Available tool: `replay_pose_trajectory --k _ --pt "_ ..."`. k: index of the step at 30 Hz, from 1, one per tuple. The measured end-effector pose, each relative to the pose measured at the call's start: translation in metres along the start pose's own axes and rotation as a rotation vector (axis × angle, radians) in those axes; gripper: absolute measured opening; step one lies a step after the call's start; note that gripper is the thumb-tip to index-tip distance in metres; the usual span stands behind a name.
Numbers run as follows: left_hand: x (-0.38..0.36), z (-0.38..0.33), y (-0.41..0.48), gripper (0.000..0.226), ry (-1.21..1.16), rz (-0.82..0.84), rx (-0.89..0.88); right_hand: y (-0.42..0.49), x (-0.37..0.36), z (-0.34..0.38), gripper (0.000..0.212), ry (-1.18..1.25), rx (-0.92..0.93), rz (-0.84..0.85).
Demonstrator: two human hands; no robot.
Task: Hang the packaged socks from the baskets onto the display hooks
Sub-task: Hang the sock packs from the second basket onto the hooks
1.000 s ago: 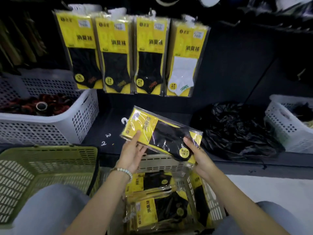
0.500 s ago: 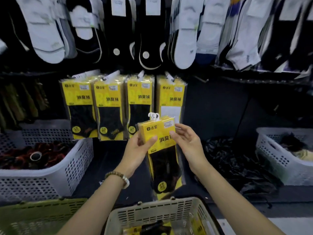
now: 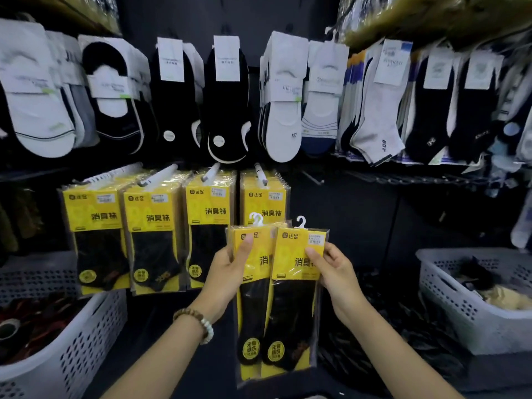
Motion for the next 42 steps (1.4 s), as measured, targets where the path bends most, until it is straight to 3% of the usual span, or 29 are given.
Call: replay_pose_trajectory --k 7,9,10,17,23,28,31,37,42 --pt "0.037 -0.012 0.043 0.045 0.13 -0.149 -0.064 0.06 0.077 0.027 0.014 -0.092 0.031 -0.222" --pt "0.043 -0.011 0.053 0.034 0.139 -0.183 -0.05 0.079 0.088 0.038 0.014 -0.117 0.064 -0.256" --pt "0.045 -0.012 0.056 0.024 0.142 -0.195 -0.042 0.089 0.089 0.044 0.014 -0.13 0.082 -0.253" --pt "0.05 -0.002 0.066 0.027 0.065 -0.234 -0.042 0.138 0.056 0.047 0.013 -0.239 0.127 -0.094" --pt "0.044 -0.007 0.061 0.015 0.038 -0.195 -0.068 0.156 0.075 0.013 0.027 -0.159 0.002 -0.353" --pt "0.045 -0.004 0.051 0.033 0.005 -0.183 -0.052 0.131 0.094 -0.004 0.036 -0.201 -0.087 -0.509" --pt "0.042 -0.003 0.043 0.039 -0.021 -0.19 -0.025 0.11 0.072 -0.001 0.032 -0.21 -0.092 -0.375" --pt "0.021 -0.017 0.029 0.037 -0.094 -0.2 0.0 0.055 -0.028 0.026 0.027 -0.232 -0.016 0.09" --pt "0.009 -0.027 0.024 0.038 -0.15 -0.2 -0.025 0.036 -0.049 0.039 0.018 -0.125 0.028 0.139"
Point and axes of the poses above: each hand's wrist, its own y-axis towards the middle knuckle, its own x-axis out of the back of the hand, z = x × y, the point moved 10 cm from there along y, towards the middle knuckle, and after that the axes turned 3 degrees about z, right-handed, at the moved point
